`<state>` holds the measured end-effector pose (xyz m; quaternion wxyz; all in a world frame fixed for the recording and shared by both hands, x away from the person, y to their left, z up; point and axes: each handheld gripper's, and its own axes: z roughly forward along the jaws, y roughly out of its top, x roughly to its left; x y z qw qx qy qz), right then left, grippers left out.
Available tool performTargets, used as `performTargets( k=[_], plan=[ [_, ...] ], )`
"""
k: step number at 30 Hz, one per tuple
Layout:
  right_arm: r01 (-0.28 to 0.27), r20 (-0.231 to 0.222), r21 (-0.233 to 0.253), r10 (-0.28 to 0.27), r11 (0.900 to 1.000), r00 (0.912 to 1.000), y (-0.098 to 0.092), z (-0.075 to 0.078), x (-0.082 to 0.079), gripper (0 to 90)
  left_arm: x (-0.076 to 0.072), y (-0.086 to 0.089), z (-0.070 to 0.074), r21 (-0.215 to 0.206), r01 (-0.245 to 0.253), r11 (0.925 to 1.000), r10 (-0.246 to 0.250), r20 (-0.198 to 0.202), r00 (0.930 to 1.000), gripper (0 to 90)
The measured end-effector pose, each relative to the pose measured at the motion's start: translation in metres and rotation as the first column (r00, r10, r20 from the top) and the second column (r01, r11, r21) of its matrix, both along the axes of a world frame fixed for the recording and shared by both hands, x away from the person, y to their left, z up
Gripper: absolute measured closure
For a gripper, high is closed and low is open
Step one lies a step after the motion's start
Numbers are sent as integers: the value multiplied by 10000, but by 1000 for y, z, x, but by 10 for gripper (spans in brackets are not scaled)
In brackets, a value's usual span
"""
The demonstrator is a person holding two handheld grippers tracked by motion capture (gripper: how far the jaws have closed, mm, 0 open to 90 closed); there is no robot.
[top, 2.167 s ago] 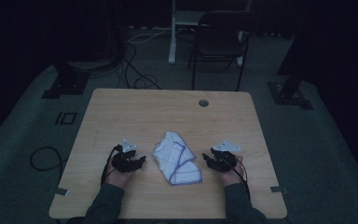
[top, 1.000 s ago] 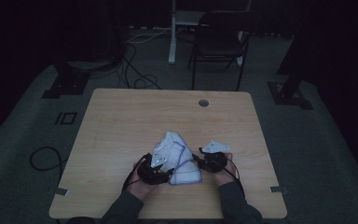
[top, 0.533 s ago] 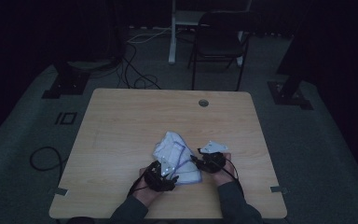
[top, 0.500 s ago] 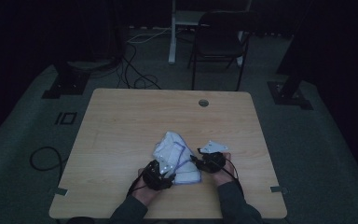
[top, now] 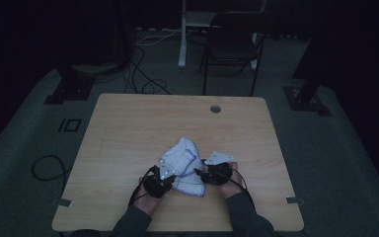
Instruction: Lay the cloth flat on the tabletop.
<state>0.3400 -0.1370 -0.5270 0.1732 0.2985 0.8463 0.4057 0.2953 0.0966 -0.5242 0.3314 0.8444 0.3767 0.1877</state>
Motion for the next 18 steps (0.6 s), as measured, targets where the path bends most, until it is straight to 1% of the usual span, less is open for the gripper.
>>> performTargets(
  k=[1, 2, 3, 5, 6, 7, 8, 10, 12, 14, 15, 16, 17, 18],
  plan=[
    [-158, 3, -36, 158, 9999, 9999, 3, -1, -1, 505, 0, 1, 0, -16, -26, 10000, 26, 7, 10000, 864],
    [-539, -105, -115, 537, 9985, 9985, 8, -3, -2, 496, 0, 1, 0, -26, -35, 10000, 35, 26, 10000, 869],
    [-539, -105, -115, 537, 9985, 9985, 8, -3, -2, 496, 0, 1, 1, -51, -40, 10000, 40, 31, 10000, 869],
    [-740, -89, -303, 738, 9968, 9972, 14, -6, -2, 503, 0, 2, 1, -41, -53, 10000, 53, 71, 10000, 872],
    [-833, -187, -328, 828, 9960, 9964, 18, -8, 0, 541, 0, 3, 2, -35, -45, 10000, 45, 90, 9999, 875],
    [-833, -187, -328, 828, 9960, 9964, 18, -8, 0, 541, 0, 3, 2, -28, -45, 10000, 45, 123, 9999, 875],
    [-860, -241, -370, 852, 9956, 9961, 19, -9, 2, 585, 0, 4, 3, -24, -70, 10000, 70, 142, 9999, 876],
    [-843, -186, -441, 835, 9955, 9963, 20, -9, 3, 722, 1, 6, 4, -47, -122, 9999, 122, 179, 9998, 877],
    [-631, -99, -490, 627, 9968, 9980, 19, -7, 4, 839, 1, 9, 5, -69, -204, 9998, 205, 194, 9996, 879],
    [-429, 88, -450, 434, 9981, 9990, 17, -3, 4, 859, 3, 13, 6, -71, -292, 9995, 294, 222, 9993, 880],
    [-279, 194, -342, 286, 9990, 9994, 13, 1, 5, 865, 4, 17, 7, -97, -396, 9992, 398, 249, 9989, 880],
    [-188, 277, -307, 196, 9994, 9994, 11, 3, 5, 869, 4, 17, 7, -97, -396, 9992, 398, 249, 9989, 881],
    [-188, 277, -307, 196, 9994, 9994, 11, 3, 5, 869, 4, 19, 8, -120, -457, 9989, 460, 275, 9986, 881],
    [-89, 376, -338, 102, 9994, 9992, 9, 4, 5, 870, 5, 21, 9, -163, -534, 9984, 539, 308, 9981, 881]
  ],
)
